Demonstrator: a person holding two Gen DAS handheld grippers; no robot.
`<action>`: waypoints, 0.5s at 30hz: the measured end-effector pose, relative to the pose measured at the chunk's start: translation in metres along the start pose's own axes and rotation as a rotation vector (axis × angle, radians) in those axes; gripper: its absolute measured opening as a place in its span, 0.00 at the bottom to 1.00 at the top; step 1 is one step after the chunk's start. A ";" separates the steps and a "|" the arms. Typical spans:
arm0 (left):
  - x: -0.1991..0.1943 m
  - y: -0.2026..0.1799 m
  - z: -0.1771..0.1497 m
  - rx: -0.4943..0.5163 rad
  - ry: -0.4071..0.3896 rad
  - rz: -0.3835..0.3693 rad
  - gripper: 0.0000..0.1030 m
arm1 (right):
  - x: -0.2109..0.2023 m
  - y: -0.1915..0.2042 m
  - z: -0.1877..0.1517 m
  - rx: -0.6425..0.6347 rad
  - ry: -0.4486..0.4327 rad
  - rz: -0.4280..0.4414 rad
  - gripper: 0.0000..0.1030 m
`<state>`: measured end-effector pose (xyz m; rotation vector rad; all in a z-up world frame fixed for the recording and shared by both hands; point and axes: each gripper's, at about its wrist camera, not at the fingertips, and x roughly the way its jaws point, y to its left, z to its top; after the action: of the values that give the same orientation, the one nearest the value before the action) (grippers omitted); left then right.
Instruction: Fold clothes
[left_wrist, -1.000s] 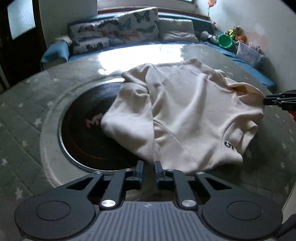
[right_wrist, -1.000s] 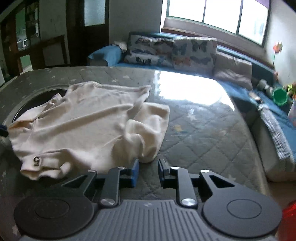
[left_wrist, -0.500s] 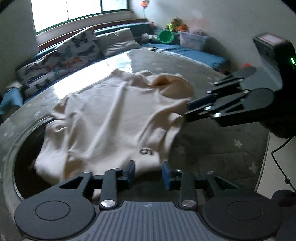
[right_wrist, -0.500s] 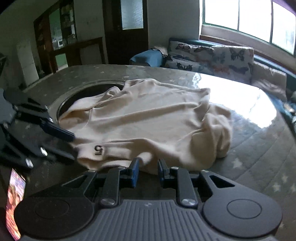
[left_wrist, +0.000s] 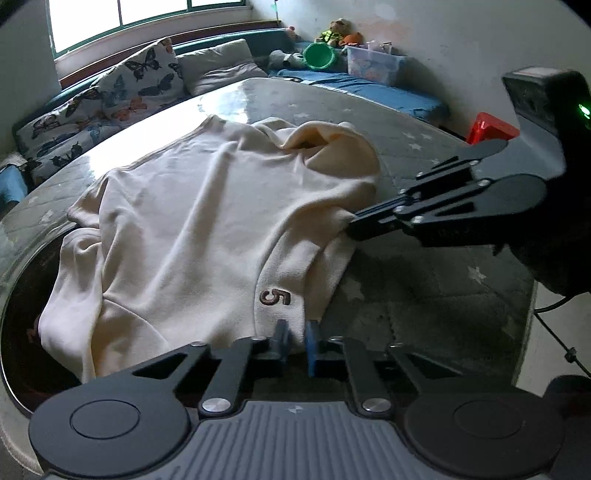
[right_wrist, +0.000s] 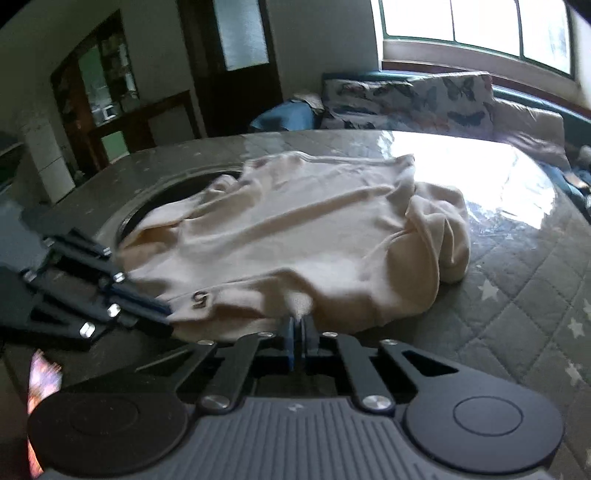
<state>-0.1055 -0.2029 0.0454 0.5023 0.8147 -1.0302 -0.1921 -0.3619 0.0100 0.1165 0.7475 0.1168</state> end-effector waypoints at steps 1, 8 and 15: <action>-0.003 -0.001 -0.002 0.013 -0.005 -0.005 0.07 | -0.007 0.003 -0.003 -0.012 0.003 0.007 0.03; -0.010 -0.005 -0.014 0.085 0.023 -0.045 0.06 | -0.031 0.023 -0.024 -0.113 0.039 0.008 0.01; -0.015 0.005 -0.005 0.034 -0.011 -0.007 0.10 | -0.022 0.012 0.011 -0.121 -0.052 -0.026 0.05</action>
<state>-0.1068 -0.1893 0.0539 0.5228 0.7903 -1.0544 -0.2009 -0.3541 0.0347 -0.0051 0.6884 0.1333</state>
